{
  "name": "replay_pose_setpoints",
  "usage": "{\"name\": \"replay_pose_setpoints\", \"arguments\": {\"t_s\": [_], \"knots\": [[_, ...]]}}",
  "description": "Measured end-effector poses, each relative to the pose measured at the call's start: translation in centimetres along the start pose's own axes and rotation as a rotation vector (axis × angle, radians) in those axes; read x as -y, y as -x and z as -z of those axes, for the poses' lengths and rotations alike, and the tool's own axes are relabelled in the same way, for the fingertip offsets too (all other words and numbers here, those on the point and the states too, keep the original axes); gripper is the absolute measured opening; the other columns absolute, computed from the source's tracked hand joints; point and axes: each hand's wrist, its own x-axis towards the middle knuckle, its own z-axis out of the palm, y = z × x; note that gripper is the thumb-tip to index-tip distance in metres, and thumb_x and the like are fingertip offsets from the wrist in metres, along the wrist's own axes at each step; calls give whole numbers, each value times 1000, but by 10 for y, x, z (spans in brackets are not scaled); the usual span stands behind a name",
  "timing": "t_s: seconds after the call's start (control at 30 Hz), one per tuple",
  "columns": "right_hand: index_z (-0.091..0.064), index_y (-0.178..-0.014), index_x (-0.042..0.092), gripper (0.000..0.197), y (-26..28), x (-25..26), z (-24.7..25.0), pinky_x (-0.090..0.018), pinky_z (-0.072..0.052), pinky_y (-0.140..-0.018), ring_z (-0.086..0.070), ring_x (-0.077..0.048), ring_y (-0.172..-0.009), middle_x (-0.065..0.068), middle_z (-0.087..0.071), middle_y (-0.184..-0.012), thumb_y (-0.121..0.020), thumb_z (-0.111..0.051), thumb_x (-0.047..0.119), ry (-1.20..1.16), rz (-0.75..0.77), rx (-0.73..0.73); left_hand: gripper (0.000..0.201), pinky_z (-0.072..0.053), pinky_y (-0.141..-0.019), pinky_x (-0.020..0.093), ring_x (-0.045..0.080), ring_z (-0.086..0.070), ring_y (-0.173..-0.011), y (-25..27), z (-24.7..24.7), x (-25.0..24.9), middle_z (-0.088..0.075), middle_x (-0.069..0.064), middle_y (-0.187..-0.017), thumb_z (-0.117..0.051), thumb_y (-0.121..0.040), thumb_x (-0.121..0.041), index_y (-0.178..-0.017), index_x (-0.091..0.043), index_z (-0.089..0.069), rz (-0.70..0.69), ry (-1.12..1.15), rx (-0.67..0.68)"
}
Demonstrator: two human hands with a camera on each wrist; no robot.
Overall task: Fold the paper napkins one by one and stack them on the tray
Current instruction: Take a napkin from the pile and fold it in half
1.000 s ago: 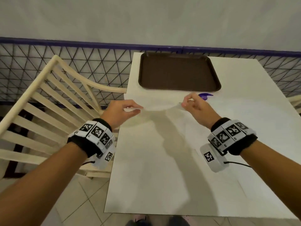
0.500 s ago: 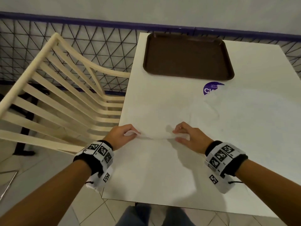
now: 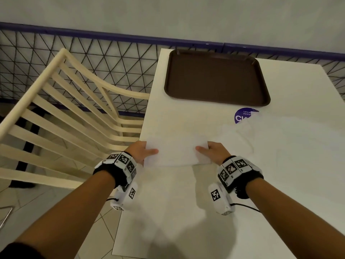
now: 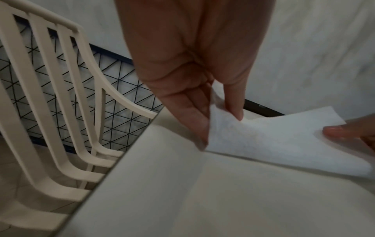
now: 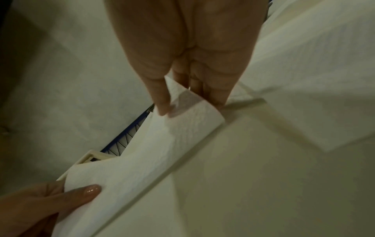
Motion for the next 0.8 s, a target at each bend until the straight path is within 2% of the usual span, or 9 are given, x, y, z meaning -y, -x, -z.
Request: {"name": "replay_pose_setpoints", "arguments": {"t_s": [0.1,0.23,0.3,0.4,0.47,0.57,0.67,0.73,0.8], "knots": [[-60,-118,2,36,-6,2,0,-38,-42,-101,-55,-32,-116,-17,-60,-125,-94,-52,26,57,-36,-37,45,-54,-83,47,36,-66,-94,-11,3,-4,-66,19,-107,-64,-84,-38,-110,-1,-60,11,-51,13],[-62,-114,3,36,-10,4,1,-32,-41,-91,-55,-31,-114,-17,-61,-122,-95,-50,30,162,-55,-54,52,-55,-82,45,34,-68,-90,-17,4,-5,-69,20,-102,-63,-83,-44,-109,0,-61,36,-90,-12],[-64,-93,7,30,-12,4,1,-28,-36,-80,-55,-30,-104,-16,-61,-107,-95,-48,33,226,-52,-54,53,-55,-81,46,35,-67,-90,-17,3,-5,-68,21,-103,-65,-82,-43,-110,1,-61,54,-68,-21],[-41,-62,15,40,-17,4,0,-24,-28,-74,-47,-25,-87,-4,-51,-78,-96,-46,36,295,-72,-72,51,-55,-80,49,37,-67,-90,-18,3,-3,-67,21,-104,-65,-82,-41,-110,2,-61,63,-22,-27],[-32,-57,15,46,-18,5,-1,-25,-27,-72,-42,-22,-82,1,-40,-63,-96,-46,36,308,-78,-88,52,-55,-81,48,37,-67,-89,-20,2,-2,-67,22,-103,-64,-83,-43,-108,2,-60,65,-31,-42],[-28,-57,13,49,-20,5,-3,-25,-27,-69,-41,-23,-80,1,-35,-60,-95,-46,36,329,-75,-102,54,-55,-81,48,37,-67,-89,-21,1,-1,-67,22,-102,-62,-83,-47,-106,2,-59,67,-68,-71],[-26,-56,12,50,-22,5,-5,-28,-26,-57,-40,-23,-79,1,-33,-60,-95,-47,36,347,-65,-116,45,-53,-84,47,36,-64,-93,-22,0,-2,-65,21,-99,-59,-85,-48,-84,-3,-53,50,-152,-102],[-27,-56,12,50,-22,6,-5,-27,-27,-62,-40,-22,-80,1,-33,-60,-95,-47,36,359,-68,-117,44,-52,-85,44,34,-62,-92,-22,-2,-3,-59,15,-84,-56,-87,-48,-69,-10,-40,55,-205,-116],[-26,-56,12,50,-24,6,-6,-26,-27,-69,-40,-22,-80,1,-33,-60,-95,-46,36,379,-71,-117,47,-49,-78,37,31,-59,-85,-21,-4,-5,-47,6,-70,-53,-89,-48,-65,-13,-32,62,-252,-130]]}}
